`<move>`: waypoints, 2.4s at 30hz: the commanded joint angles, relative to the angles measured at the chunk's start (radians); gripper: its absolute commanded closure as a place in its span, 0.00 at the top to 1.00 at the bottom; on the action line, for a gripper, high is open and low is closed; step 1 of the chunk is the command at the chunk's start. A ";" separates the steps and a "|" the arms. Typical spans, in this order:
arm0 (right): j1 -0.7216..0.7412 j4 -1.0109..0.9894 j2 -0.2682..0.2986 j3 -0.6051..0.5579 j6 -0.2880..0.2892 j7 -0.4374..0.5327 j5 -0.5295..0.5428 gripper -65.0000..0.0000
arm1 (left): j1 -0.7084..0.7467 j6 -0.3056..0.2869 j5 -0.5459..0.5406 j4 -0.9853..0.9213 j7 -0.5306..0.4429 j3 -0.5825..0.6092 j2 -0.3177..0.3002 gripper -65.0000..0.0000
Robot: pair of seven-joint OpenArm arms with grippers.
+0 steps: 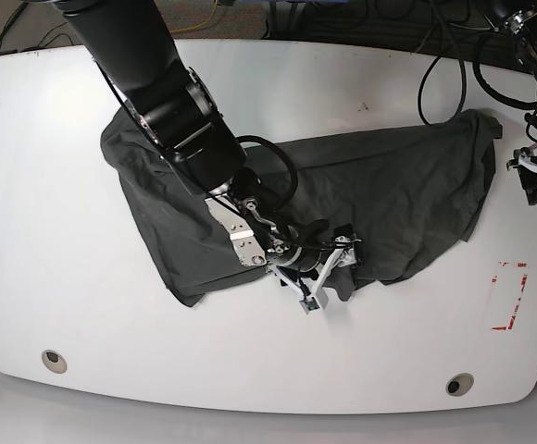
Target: Layout the t-shirt on the table in an organized manner, then fold the t-shirt properly
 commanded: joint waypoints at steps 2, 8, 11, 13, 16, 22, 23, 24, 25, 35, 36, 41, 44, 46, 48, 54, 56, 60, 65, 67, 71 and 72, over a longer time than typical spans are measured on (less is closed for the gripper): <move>0.035 0.018 -0.010 0.001 0.009 0.021 0.006 0.74 | -0.008 0.004 -0.006 0.015 -0.020 -0.004 -0.016 0.69; 0.015 0.018 -0.007 0.001 0.009 0.021 0.006 0.73 | -0.011 0.004 -0.006 0.015 -0.020 -0.004 -0.016 0.69; 0.010 0.018 -0.007 0.001 0.009 0.023 0.006 0.73 | -0.013 0.004 -0.006 0.015 -0.020 -0.004 -0.016 0.69; 0.007 0.018 -0.007 0.001 0.009 0.023 0.006 0.68 | -0.013 0.004 -0.006 0.015 -0.020 -0.004 -0.016 0.69; 0.005 0.018 -0.007 0.001 0.009 0.023 0.006 0.56 | -0.013 0.004 -0.006 0.015 -0.020 -0.004 -0.016 0.69; 0.005 0.019 -0.009 0.001 0.009 0.023 0.007 0.20 | -0.013 0.004 -0.006 0.015 -0.020 -0.004 -0.016 0.69; 0.005 0.019 -0.009 0.001 0.009 0.023 0.009 0.14 | -0.013 0.004 -0.006 0.015 -0.020 -0.004 -0.016 0.69; 0.005 0.021 -0.009 0.001 0.009 0.023 0.010 0.12 | -0.013 0.004 -0.006 0.015 -0.020 -0.004 -0.016 0.69; 0.005 0.030 -0.009 0.001 0.009 0.021 0.010 0.07 | -0.013 0.004 -0.006 0.015 -0.020 -0.004 -0.016 0.69; 0.002 0.205 -0.002 0.006 0.001 -0.093 0.012 0.12 | -0.008 0.004 -0.006 0.015 -0.020 -0.004 -0.016 0.69; -0.008 0.235 -0.001 0.006 0.001 -0.109 0.012 0.12 | -0.007 0.004 -0.006 0.015 -0.020 -0.004 -0.016 0.69; -0.028 0.357 0.021 0.009 0.001 -0.163 0.010 0.04 | -0.007 0.004 -0.006 0.015 -0.020 -0.004 -0.016 0.69; -0.036 0.407 0.027 0.004 0.001 -0.195 0.012 0.00 | -0.007 0.004 -0.006 0.015 -0.020 -0.004 -0.016 0.69; -0.056 0.443 0.028 0.007 0.001 -0.226 0.010 0.00 | -0.007 0.004 -0.006 0.015 -0.020 -0.004 -0.016 0.69; -0.070 0.489 0.030 0.009 0.001 -0.252 0.007 0.00 | -0.007 0.004 -0.006 0.015 -0.020 -0.004 -0.016 0.69; -0.114 0.628 0.062 0.009 0.001 -0.327 0.012 0.00 | -0.007 0.004 -0.006 0.015 -0.020 -0.004 -0.016 0.69; -0.133 0.665 0.065 0.009 0.001 -0.346 0.012 0.00 | -0.008 0.004 -0.006 0.015 -0.020 -0.004 -0.016 0.69; -0.163 0.720 0.077 0.007 0.009 -0.393 0.014 0.00 | -0.011 0.004 -0.006 0.015 -0.020 -0.004 -0.016 0.69; -0.228 0.800 0.114 0.001 0.015 -0.413 0.015 0.00 | -0.010 0.004 -0.006 0.015 -0.020 0.023 -0.020 0.69; -0.251 0.831 0.137 0.001 0.032 -0.419 0.015 0.00 | -0.010 0.004 -0.006 0.015 -0.020 0.034 -0.020 0.69; -0.320 0.903 0.194 0.001 0.068 -0.444 0.043 0.00 | -0.008 0.004 -0.006 0.015 -0.020 0.043 -0.020 0.69; -0.329 0.912 0.202 0.001 0.068 -0.444 0.049 0.00 | -0.008 0.004 -0.006 0.015 -0.020 0.043 -0.020 0.69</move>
